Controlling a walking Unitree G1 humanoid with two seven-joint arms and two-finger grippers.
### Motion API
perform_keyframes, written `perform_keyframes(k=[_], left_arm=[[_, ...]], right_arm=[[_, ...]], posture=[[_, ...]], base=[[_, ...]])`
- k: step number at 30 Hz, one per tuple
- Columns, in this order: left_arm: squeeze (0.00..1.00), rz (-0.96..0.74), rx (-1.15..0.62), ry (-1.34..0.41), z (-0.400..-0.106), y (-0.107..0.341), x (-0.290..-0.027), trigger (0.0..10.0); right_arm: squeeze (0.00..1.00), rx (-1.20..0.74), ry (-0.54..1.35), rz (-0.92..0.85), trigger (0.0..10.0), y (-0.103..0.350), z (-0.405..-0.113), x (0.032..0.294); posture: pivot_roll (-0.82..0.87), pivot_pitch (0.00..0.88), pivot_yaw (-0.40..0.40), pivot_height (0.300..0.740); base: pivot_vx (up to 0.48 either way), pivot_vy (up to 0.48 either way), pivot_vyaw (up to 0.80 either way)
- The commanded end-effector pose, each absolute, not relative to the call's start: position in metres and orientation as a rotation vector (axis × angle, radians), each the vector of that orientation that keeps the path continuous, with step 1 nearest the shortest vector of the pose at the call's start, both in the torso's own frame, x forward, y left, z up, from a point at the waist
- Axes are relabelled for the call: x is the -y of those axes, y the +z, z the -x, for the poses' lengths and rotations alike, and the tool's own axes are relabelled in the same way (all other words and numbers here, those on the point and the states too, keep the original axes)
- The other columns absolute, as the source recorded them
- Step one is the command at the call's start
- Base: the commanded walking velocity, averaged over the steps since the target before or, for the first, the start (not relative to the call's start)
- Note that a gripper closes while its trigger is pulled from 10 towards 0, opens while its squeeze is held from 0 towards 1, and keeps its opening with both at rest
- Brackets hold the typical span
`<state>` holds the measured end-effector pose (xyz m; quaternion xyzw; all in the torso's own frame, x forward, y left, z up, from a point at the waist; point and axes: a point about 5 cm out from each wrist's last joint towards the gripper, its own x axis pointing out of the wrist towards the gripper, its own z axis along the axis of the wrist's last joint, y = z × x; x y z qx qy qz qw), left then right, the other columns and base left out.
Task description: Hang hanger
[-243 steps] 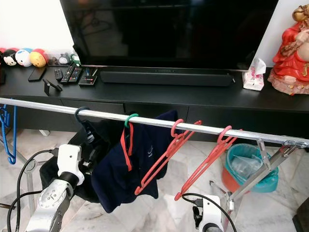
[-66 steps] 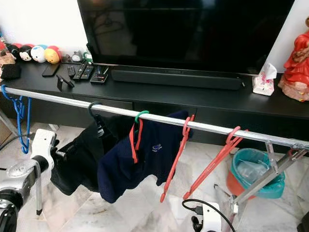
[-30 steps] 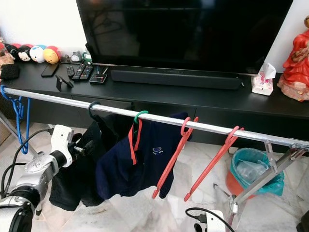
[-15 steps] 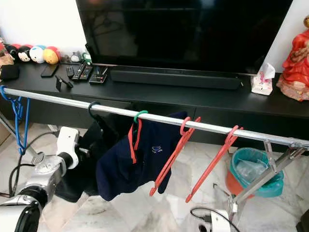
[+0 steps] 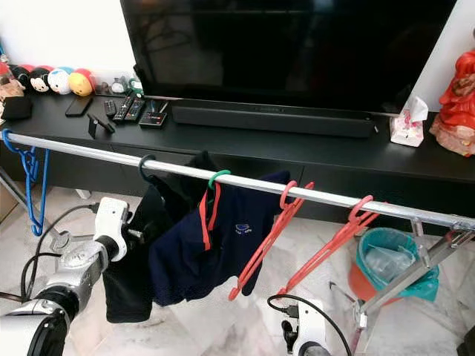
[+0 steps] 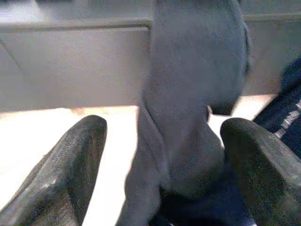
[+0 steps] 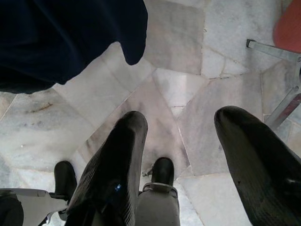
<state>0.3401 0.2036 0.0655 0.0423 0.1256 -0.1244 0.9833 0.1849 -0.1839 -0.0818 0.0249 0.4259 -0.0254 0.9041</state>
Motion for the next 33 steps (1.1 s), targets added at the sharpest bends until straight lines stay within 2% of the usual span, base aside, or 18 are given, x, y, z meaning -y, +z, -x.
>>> perform_keyframes(k=[1,8,15,25,26,27,33], left_arm=[[0.0,-0.103,-0.24,-0.229,-0.343,0.069,-0.205,10.0],[0.0,-0.087,-0.256,-0.252,-0.341,0.062,-0.189,10.0],[0.0,-0.108,-0.321,-0.236,-0.337,0.052,-0.187,10.0],[0.0,-0.115,-0.345,-0.195,-0.333,0.046,-0.19,10.0],[0.0,-0.121,-0.346,-0.194,-0.333,0.045,-0.19,3.6],[0.0,-0.123,-0.351,-0.192,-0.332,0.044,-0.189,0.0],[0.0,-0.109,-0.344,-0.195,-0.332,0.044,-0.186,0.0]], right_arm=[[0.0,-0.881,-0.057,-0.048,10.0,-0.082,-0.184,0.186],[0.0,-0.873,-0.071,-0.046,10.0,-0.079,-0.187,0.2],[0.0,-0.88,-0.083,-0.044,10.0,-0.08,-0.181,0.21],[0.0,-0.882,-0.075,-0.044,10.0,-0.079,-0.183,0.207],[0.0,-0.883,-0.07,-0.045,10.0,-0.08,-0.184,0.203],[0.0,-0.883,-0.066,-0.047,10.0,-0.08,-0.185,0.198],[0.0,-0.886,-0.061,-0.052,10.0,-0.082,-0.183,0.189]], posture=[[-0.07,0.0,-0.012,0.74],[-0.08,0.0,-0.014,0.74],[-0.09,0.0,-0.012,0.74],[-0.08,0.0,-0.016,0.74],[-0.08,0.0,-0.015,0.74],[-0.09,0.0,-0.014,0.74],[-0.09,0.0,-0.012,0.74]], base=[[0.0,0.0,0.0],[0.0,0.0,0.0],[0.0,0.0,0.0],[0.0,0.0,0.0],[0.0,0.0,0.0],[0.0,0.0,0.0],[0.0,0.0,0.0]])
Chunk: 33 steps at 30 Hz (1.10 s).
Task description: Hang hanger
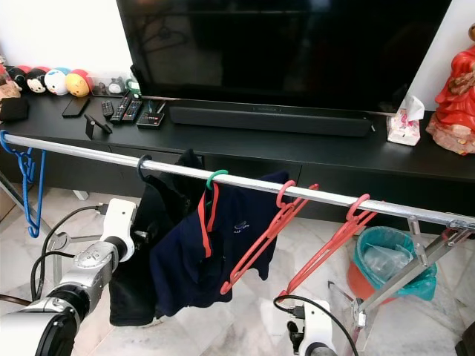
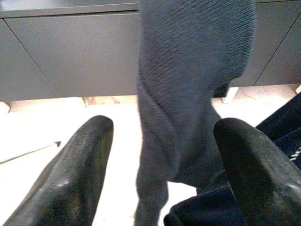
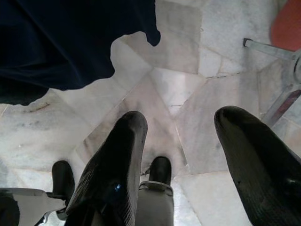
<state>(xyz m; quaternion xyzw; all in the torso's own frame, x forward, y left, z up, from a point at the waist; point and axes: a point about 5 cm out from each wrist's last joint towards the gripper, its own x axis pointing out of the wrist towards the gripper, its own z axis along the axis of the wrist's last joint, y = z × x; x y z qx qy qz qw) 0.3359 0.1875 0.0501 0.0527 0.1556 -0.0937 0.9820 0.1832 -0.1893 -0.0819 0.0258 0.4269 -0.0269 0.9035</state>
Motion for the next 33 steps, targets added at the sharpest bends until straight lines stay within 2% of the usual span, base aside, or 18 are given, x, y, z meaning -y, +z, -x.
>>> perform_keyframes(k=[1,33], left_arm=[[0.0,-0.111,-0.345,-0.194,-0.332,0.043,-0.186,0.0],[0.0,-0.096,-0.345,-0.156,-0.327,0.037,-0.184,0.0]], right_arm=[[0.0,-0.887,-0.061,-0.052,10.0,-0.082,-0.183,0.188],[0.0,-0.894,-0.068,-0.051,10.0,-0.084,-0.176,0.197]], posture=[[-0.09,0.0,-0.012,0.74],[-0.08,0.0,-0.011,0.74]], base=[[0.0,0.0,0.0],[0.0,0.0,0.0]])
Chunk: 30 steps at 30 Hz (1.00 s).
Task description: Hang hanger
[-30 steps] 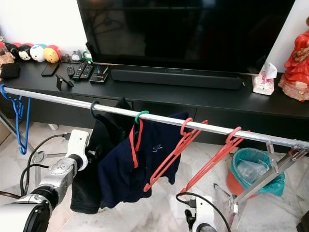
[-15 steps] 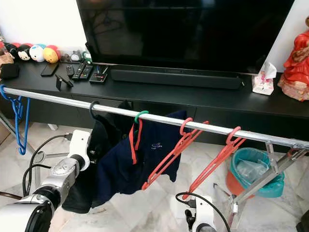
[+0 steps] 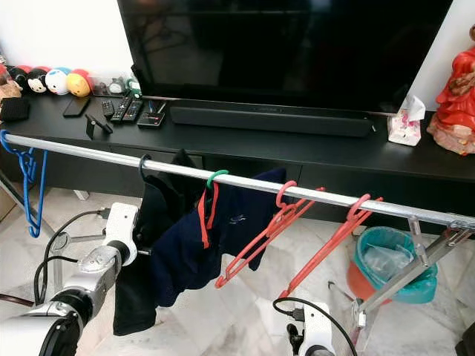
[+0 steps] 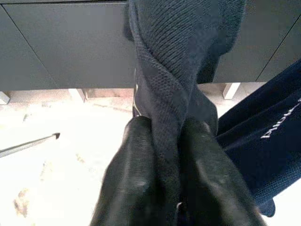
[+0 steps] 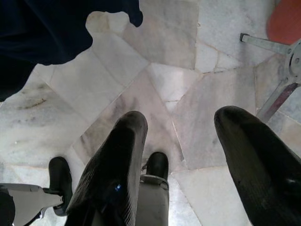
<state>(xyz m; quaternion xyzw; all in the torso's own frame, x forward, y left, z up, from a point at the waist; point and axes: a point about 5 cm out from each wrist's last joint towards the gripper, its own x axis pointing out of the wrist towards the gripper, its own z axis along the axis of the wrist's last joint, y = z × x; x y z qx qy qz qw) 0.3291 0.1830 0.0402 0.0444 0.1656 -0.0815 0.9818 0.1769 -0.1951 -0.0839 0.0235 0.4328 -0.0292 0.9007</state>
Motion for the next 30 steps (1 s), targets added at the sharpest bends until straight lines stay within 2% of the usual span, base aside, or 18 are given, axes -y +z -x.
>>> perform_keyframes(k=[1,16,21,22,23,24,25,30], left_arm=[[0.0,-0.095,-0.343,-0.153,-0.327,0.037,-0.184,0.0],[0.0,-0.105,-0.291,-0.114,-0.33,0.045,-0.189,0.0],[0.0,-0.123,-0.148,-0.083,-0.341,0.067,-0.193,0.0],[0.0,-0.139,-0.117,-0.093,-0.343,0.073,-0.192,3.8],[0.0,-0.151,-0.09,-0.104,-0.345,0.077,-0.191,8.7],[0.0,-0.151,-0.08,-0.107,-0.345,0.079,-0.19,8.7],[0.0,-0.144,-0.071,-0.109,-0.345,0.08,-0.19,10.0],[0.0,-0.145,-0.035,-0.134,-0.341,0.079,-0.188,10.0]], right_arm=[[0.0,-0.894,-0.068,-0.052,10.0,-0.084,-0.176,0.197],[0.0,-0.862,-0.05,-0.055,10.0,-0.079,-0.189,0.186],[0.0,-0.864,-0.049,-0.056,10.0,-0.08,-0.187,0.187],[0.0,-0.868,-0.052,-0.057,10.0,-0.081,-0.184,0.191],[0.0,-0.87,-0.054,-0.056,10.0,-0.081,-0.182,0.195],[0.0,-0.871,-0.055,-0.056,10.0,-0.081,-0.182,0.196],[0.0,-0.871,-0.056,-0.056,10.0,-0.081,-0.182,0.196],[0.0,-0.871,-0.059,-0.058,10.0,-0.081,-0.181,0.198]], posture=[[-0.08,0.0,-0.01,0.74],[-0.08,0.0,-0.008,0.74],[-0.07,0.0,-0.008,0.74],[-0.07,0.0,-0.008,0.74],[-0.06,0.0,-0.007,0.74],[-0.06,0.0,-0.007,0.74],[-0.06,0.0,-0.007,0.74],[-0.07,0.0,0.001,0.74]], base=[[0.0,0.0,0.0],[0.0,0.0,0.0],[0.0,0.0,0.0],[0.0,0.0,0.0],[0.0,0.0,0.0],[0.0,0.0,0.0],[0.0,0.0,0.0],[0.0,0.0,0.0]])
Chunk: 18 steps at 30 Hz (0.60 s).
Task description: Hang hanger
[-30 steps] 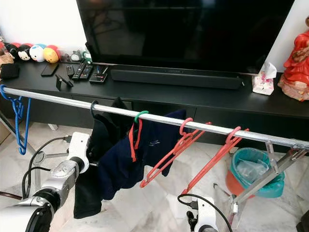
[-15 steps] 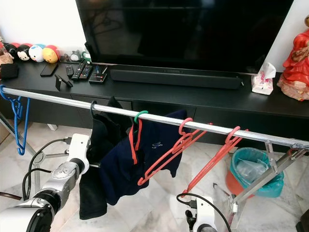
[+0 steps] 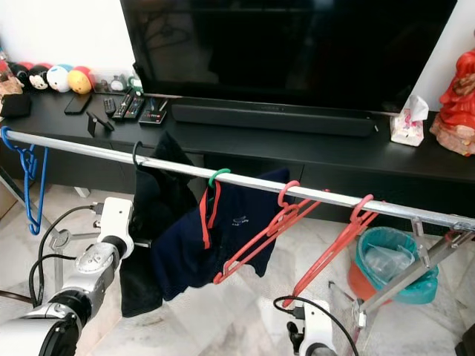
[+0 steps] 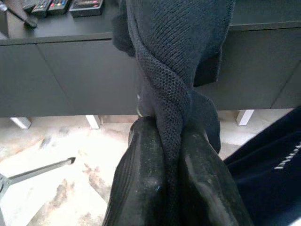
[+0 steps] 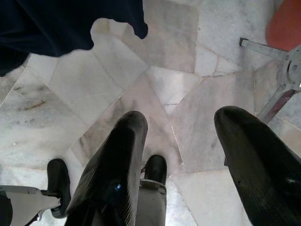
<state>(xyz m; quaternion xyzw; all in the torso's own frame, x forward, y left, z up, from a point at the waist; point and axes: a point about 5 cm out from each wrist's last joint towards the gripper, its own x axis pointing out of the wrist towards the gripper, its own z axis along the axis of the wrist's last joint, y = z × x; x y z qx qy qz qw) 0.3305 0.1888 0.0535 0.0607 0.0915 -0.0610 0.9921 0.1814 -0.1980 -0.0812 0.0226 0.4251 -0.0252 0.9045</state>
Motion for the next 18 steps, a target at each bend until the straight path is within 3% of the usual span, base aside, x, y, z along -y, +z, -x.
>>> perform_keyframes(k=[1,9,18], left_arm=[[0.0,-0.147,-0.03,-0.152,-0.334,0.073,-0.187,10.0],[0.0,-0.144,-0.101,-0.141,-0.296,0.036,-0.192,10.0],[0.0,-0.119,-0.089,-0.102,-0.286,0.035,-0.194,10.0]], right_arm=[[0.0,-0.872,-0.06,-0.059,10.0,-0.081,-0.181,0.197],[0.0,-0.889,-0.045,-0.062,10.0,-0.085,-0.175,0.186],[0.0,-0.905,-0.054,-0.06,10.0,-0.088,-0.17,0.186]], posture=[[-0.06,0.0,0.002,0.74],[-0.05,0.0,0.003,0.74],[-0.05,0.0,0.005,0.74]], base=[[0.0,0.0,0.0],[0.0,0.0,0.0],[-0.029,0.0,0.0]])
